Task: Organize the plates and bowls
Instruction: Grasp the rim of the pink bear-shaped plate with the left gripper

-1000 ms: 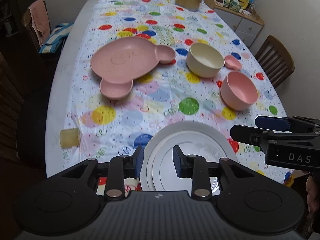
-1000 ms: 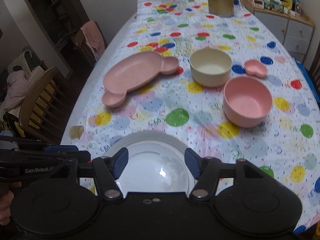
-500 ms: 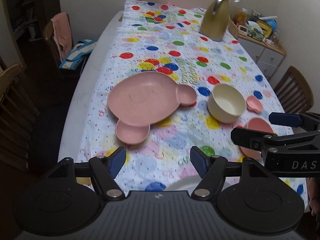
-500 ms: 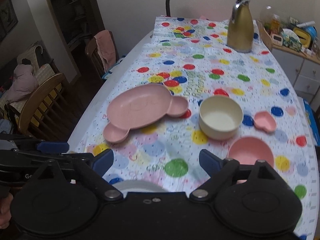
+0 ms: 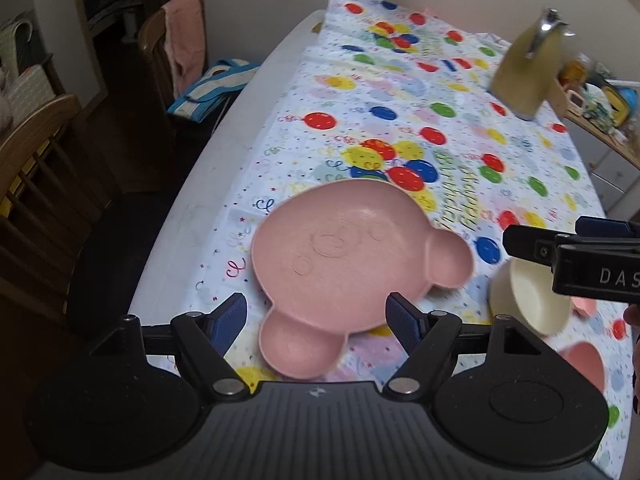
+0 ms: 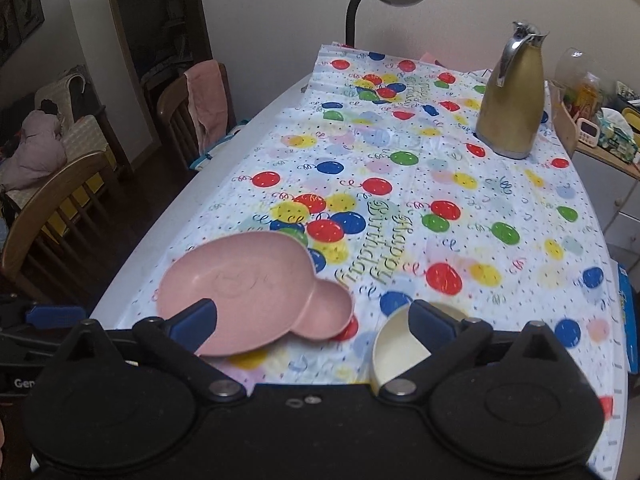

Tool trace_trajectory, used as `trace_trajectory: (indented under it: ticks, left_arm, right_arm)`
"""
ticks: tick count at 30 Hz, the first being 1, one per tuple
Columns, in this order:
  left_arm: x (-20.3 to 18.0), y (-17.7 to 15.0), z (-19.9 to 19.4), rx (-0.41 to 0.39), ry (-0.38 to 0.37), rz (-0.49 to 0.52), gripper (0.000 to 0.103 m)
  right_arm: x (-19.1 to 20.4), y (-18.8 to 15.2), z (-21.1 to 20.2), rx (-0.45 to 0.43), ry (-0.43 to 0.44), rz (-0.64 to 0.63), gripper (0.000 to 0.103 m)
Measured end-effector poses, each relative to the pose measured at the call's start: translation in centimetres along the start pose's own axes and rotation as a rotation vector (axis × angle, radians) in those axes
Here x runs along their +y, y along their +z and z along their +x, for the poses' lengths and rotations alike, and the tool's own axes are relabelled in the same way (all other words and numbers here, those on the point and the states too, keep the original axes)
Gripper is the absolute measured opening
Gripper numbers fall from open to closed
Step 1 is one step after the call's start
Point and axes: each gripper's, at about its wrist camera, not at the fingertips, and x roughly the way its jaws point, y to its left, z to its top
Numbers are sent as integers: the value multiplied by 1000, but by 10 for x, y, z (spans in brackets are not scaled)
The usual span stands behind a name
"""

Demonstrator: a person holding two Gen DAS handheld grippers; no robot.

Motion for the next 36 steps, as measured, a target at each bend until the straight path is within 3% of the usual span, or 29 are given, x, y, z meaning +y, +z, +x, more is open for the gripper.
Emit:
trace_trajectory:
  ticks: [12, 22, 26, 29, 36]
  left_arm:
    - [18, 18, 69, 88, 65, -103, 76]
    - [33, 19, 99, 107, 68, -145, 74]
    - [30, 17, 104, 120, 58, -135, 62]
    - [29, 16, 108, 130, 47, -125, 44]
    - [36, 14, 112, 138, 84, -131, 20]
  right_arm:
    - [-13, 30, 108, 135, 15, -24, 95]
    - [-14, 33, 162, 219, 49, -44, 68]
    - [-15, 32, 177, 246, 78, -40, 50]
    - [-12, 30, 184, 256, 93, -49, 40]
    - [-14, 30, 188, 263, 117, -33, 17]
